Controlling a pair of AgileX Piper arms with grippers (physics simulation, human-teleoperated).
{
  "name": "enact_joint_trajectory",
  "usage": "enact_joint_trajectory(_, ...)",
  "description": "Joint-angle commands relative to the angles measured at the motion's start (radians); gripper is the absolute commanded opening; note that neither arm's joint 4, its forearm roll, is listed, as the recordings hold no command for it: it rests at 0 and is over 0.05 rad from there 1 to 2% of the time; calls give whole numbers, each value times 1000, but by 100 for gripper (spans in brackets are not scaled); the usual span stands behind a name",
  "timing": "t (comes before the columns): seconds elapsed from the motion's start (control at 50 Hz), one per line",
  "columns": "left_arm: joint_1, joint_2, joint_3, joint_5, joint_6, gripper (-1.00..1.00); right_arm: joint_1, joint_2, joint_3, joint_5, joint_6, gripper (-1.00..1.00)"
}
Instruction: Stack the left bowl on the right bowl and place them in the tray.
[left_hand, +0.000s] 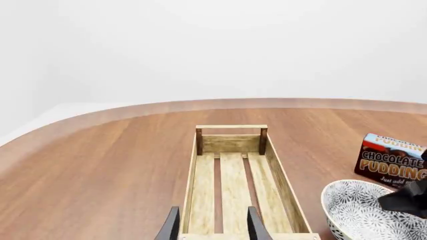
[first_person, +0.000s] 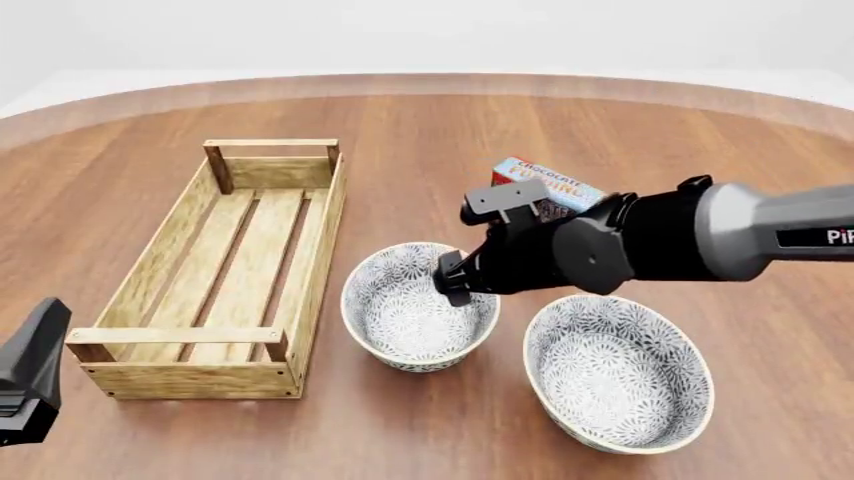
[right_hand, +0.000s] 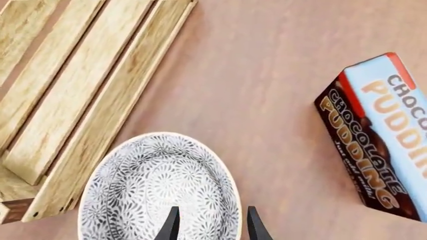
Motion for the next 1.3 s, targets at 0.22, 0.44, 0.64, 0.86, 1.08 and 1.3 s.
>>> enact_joint_trajectory(0.22, 0, 0, 0, 0, 0, 100, -10, 31, 52, -60, 19, 100)
enact_joint_trajectory(0.44, 0, 0, 0, 0, 0, 100, -3, 47, 56, -74, 27, 100)
enact_joint_trajectory(0.64, 0, 0, 0, 0, 0, 100, 7, 82, 69, -109, 41, 100)
enact_joint_trajectory(0.86, 0, 0, 0, 0, 0, 100, -30, 25, 31, -38, -12, -100)
enact_joint_trajectory(1.08, 0, 0, 0, 0, 0, 100, -63, -75, -11, 31, -59, -100)
enact_joint_trajectory(1.3, 0, 0, 0, 0, 0, 100, -73, -150, -60, 89, -82, -100)
